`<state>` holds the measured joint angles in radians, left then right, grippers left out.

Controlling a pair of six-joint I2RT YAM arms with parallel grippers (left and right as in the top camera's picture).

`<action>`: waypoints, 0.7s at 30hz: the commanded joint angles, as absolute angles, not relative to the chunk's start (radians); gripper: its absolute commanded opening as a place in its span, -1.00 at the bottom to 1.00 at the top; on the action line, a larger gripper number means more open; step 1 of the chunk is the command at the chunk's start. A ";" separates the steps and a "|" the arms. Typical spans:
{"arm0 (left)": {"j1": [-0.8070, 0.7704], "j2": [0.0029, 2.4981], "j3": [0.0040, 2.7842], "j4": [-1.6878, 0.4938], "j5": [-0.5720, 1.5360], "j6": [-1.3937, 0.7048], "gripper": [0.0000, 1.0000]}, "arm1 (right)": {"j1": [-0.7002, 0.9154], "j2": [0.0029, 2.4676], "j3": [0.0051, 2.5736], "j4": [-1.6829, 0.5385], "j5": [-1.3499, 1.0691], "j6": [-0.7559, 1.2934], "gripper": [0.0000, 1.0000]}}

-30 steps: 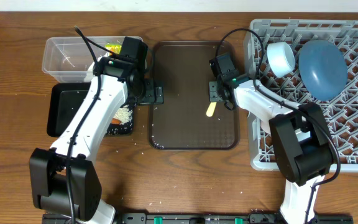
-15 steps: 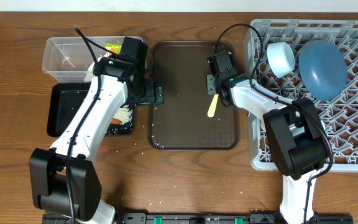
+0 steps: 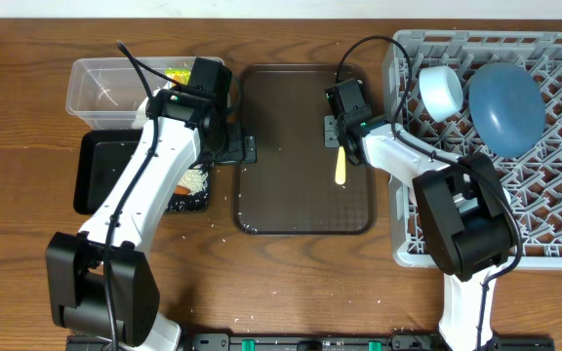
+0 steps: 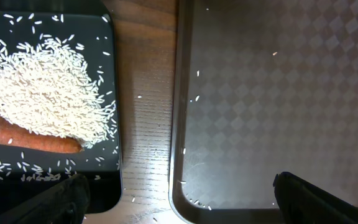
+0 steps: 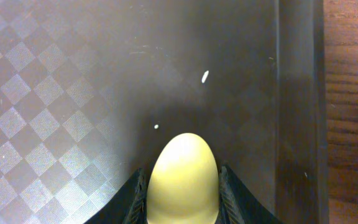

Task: Sort waste into correct bins and load items into the dishwasher rack
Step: 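Lower the right gripper onto the yellow spoon and grasp it, then carry the yellow spoon into the rack and release it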

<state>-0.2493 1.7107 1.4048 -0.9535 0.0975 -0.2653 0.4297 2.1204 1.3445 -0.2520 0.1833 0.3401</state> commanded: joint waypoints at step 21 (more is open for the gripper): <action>-0.245 1.691 1.427 -0.956 0.085 -0.264 0.94 | 0.394 1.703 1.323 -0.540 0.078 0.190 -0.45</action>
<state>-0.2493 1.7107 1.4048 -0.9535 0.0975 -0.2653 0.4217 1.7851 1.3216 -0.5129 0.0753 0.2432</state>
